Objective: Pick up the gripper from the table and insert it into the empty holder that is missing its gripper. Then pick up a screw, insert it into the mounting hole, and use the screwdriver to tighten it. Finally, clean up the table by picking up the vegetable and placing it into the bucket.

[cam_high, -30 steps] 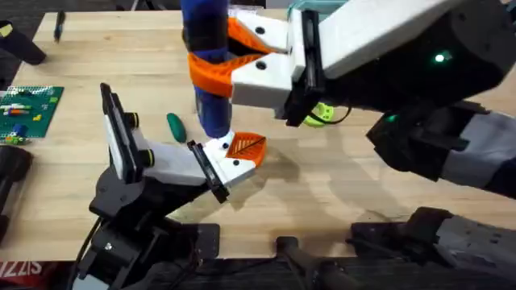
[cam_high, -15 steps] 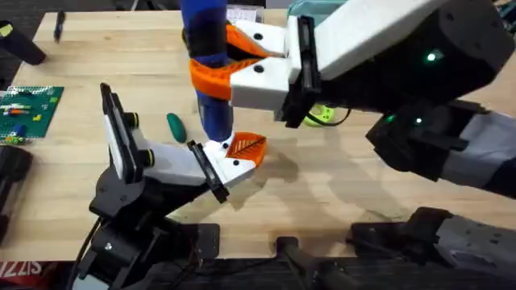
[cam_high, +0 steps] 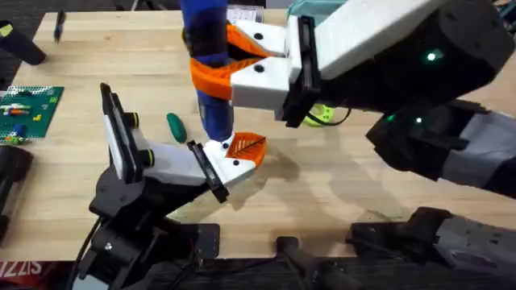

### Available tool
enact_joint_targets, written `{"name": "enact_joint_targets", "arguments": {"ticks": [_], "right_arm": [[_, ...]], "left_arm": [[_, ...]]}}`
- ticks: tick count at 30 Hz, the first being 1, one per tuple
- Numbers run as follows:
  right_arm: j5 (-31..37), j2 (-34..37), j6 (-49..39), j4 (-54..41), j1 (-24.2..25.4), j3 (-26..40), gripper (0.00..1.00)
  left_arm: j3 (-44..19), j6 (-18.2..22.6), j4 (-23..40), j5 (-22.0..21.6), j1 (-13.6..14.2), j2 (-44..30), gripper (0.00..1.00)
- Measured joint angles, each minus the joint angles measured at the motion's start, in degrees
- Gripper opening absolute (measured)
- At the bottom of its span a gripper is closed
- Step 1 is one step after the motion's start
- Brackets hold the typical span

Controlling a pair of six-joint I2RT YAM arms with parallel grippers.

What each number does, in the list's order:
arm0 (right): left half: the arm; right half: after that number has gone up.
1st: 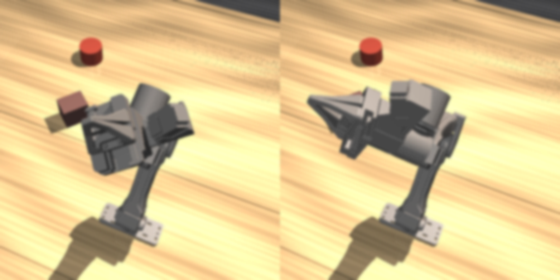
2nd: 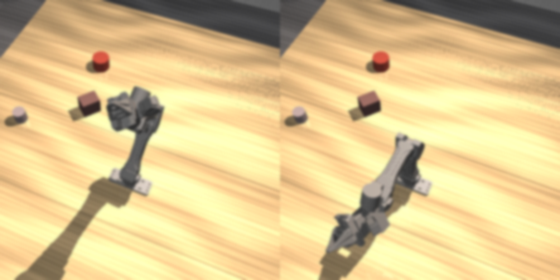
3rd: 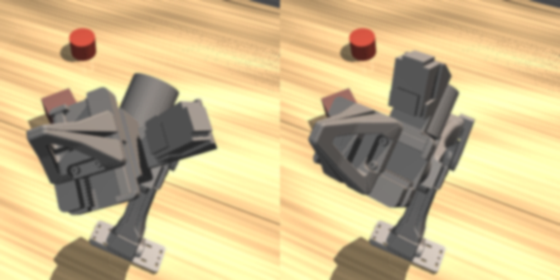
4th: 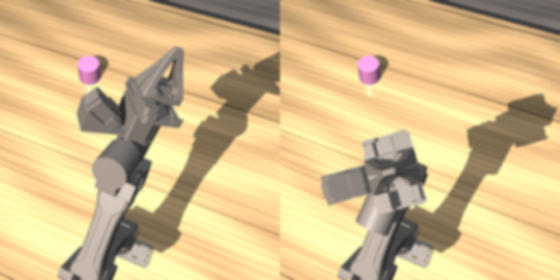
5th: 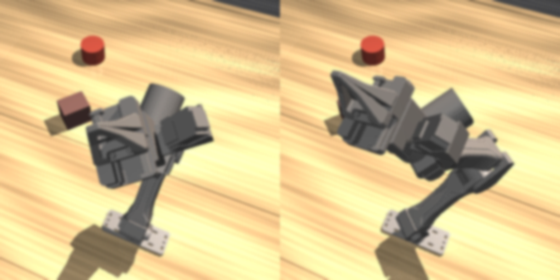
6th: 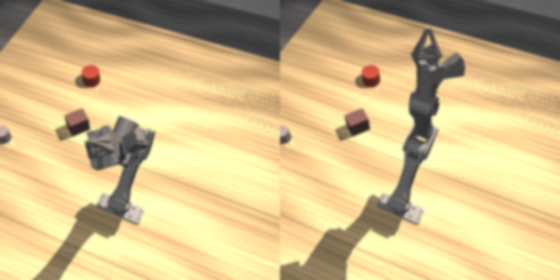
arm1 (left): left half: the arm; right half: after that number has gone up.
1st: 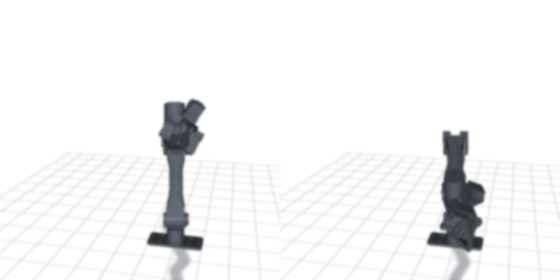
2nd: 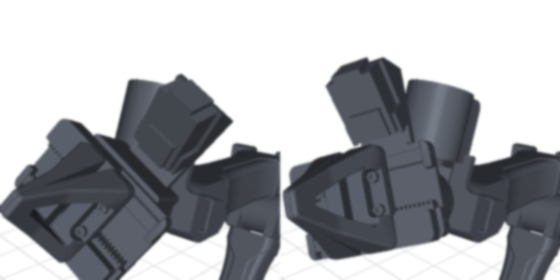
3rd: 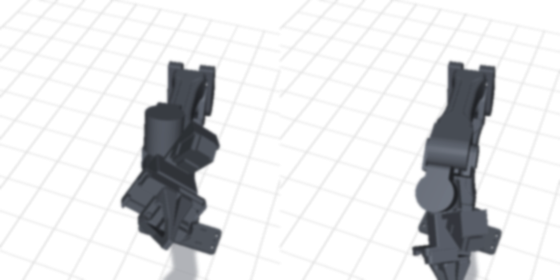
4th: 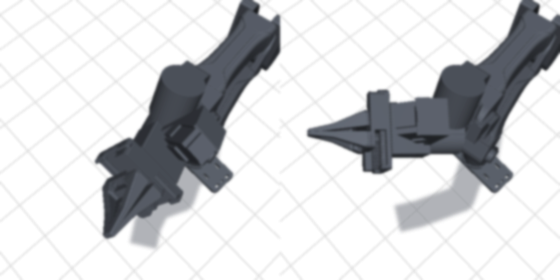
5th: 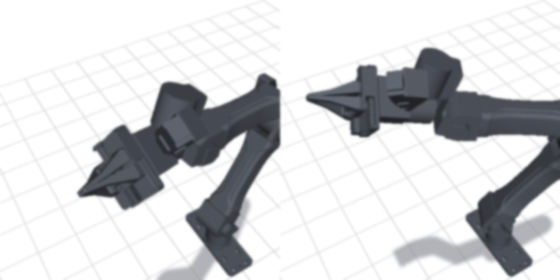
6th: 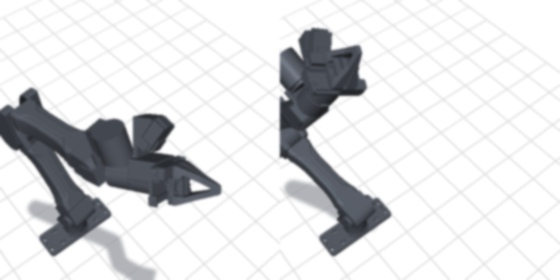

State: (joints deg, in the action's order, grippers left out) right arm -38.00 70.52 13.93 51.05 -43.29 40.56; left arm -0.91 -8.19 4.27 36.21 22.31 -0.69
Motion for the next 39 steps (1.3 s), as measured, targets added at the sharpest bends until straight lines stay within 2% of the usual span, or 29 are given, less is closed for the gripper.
{"name": "enact_joint_targets", "arguments": {"ticks": [13,39], "right_arm": [[-3.65,-0.02,0.0,0.0,1.27,0.0,0.097],[-3.87,-0.02,-1.57,0.0,1.25,0.0,0.097]], "left_arm": [[0.0,0.0,0.0,-0.02,0.0,0.0,0.018],[0.0,0.02,0.0,-0.02,0.0,0.0,0.018]]}}
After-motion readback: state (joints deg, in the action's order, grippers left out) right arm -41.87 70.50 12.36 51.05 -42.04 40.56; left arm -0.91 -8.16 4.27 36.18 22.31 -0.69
